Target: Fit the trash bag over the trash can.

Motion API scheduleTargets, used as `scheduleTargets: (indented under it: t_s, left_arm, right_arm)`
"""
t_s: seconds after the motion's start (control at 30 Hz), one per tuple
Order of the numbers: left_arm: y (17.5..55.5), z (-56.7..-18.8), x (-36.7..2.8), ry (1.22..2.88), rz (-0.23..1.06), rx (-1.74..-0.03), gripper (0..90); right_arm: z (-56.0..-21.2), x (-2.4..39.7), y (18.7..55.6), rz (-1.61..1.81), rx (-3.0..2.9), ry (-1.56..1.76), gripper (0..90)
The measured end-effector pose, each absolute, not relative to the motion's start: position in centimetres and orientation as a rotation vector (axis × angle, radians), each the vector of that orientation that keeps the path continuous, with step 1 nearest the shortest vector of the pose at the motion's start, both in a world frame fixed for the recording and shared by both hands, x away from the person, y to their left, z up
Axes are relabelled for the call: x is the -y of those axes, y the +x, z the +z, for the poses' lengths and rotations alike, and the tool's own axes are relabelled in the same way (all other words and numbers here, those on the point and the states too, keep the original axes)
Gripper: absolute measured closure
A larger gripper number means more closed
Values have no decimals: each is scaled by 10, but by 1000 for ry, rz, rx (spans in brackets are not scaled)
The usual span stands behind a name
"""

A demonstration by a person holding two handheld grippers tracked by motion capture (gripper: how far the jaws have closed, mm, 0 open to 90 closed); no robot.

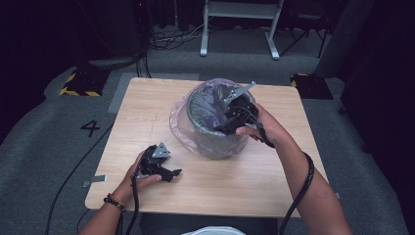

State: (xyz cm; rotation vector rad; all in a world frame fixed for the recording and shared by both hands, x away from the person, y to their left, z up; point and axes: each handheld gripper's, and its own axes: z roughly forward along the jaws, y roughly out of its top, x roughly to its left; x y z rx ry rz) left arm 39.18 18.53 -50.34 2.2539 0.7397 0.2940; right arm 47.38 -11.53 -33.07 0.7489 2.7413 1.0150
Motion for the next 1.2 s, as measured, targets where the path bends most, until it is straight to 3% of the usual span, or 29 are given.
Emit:
scheduleTargets:
  t_s: [0.3, 1.2]
  left_arm:
    - [392, -503, -185, 2253, 294, -741, 141]
    - [392, -503, -185, 2254, 297, -741, 141]
  right_arm:
    - [-330, 117, 476, 1009, -2743, 727, 182]
    - [-314, 144, 471, 1133, -2581, 718, 187]
